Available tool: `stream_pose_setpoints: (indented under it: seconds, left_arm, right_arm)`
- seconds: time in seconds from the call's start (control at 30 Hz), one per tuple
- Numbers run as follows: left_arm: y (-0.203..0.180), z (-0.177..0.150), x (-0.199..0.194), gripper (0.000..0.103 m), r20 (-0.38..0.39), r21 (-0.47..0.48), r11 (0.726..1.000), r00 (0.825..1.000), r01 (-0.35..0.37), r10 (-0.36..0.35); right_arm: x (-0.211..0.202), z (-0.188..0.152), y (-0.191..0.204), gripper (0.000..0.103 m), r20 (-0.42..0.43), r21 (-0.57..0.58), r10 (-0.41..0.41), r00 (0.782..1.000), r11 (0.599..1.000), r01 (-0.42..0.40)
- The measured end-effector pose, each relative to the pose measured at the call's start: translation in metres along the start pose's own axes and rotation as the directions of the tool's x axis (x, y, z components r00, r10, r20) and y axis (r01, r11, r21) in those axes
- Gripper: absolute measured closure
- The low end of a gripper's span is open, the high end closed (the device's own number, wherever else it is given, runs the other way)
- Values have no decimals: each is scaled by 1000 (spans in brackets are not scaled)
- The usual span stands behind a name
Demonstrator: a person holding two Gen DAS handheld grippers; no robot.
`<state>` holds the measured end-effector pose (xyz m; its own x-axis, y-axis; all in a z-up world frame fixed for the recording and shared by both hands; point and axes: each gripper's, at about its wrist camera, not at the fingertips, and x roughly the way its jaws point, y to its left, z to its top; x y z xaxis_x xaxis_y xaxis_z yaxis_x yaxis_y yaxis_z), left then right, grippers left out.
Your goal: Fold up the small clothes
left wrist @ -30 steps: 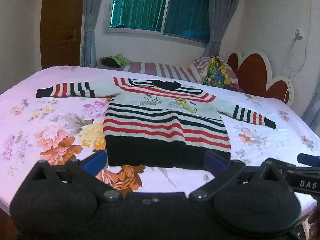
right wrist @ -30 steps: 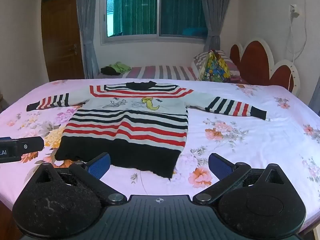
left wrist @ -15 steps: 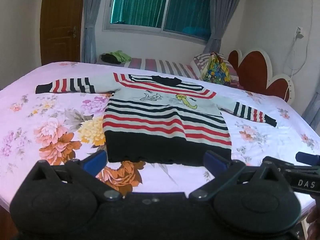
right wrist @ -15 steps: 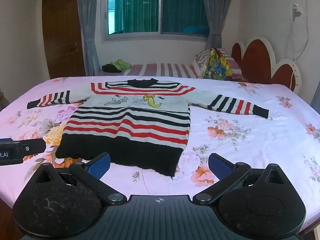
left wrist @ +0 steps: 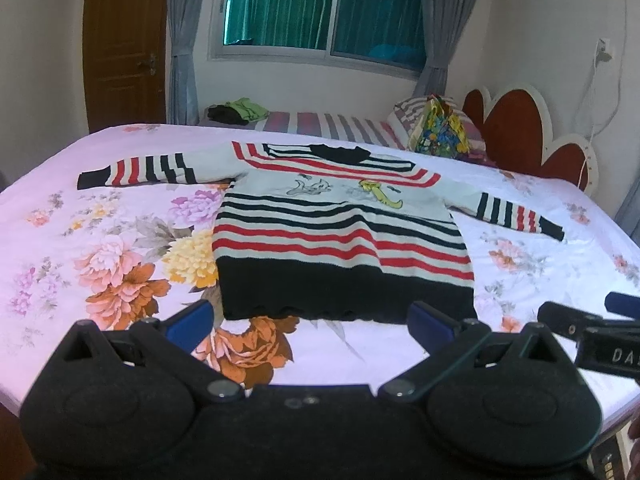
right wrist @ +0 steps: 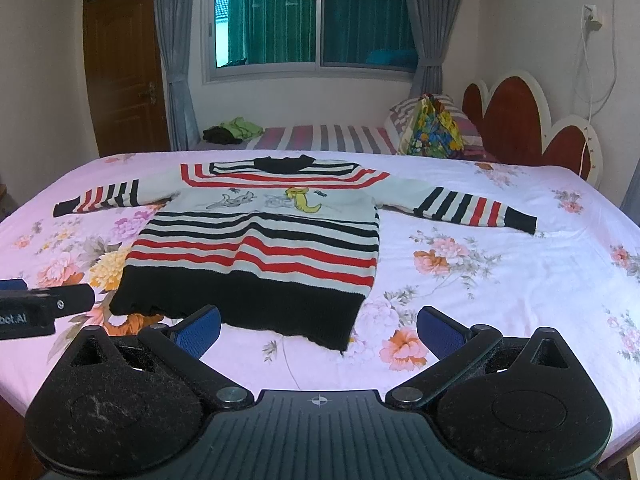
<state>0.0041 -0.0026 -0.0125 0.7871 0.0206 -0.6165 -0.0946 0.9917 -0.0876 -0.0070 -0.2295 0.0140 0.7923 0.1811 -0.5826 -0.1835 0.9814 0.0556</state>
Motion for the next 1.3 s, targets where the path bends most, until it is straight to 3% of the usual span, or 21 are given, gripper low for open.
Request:
stream_pose_setpoints:
  seconds: [1.3]
  left_arm:
    - [-10, -2, 4, 1, -14, 25, 1000, 1000, -4, 4]
  right_arm:
    - [3, 0, -4, 0, -10, 13, 1, 1000, 1000, 0]
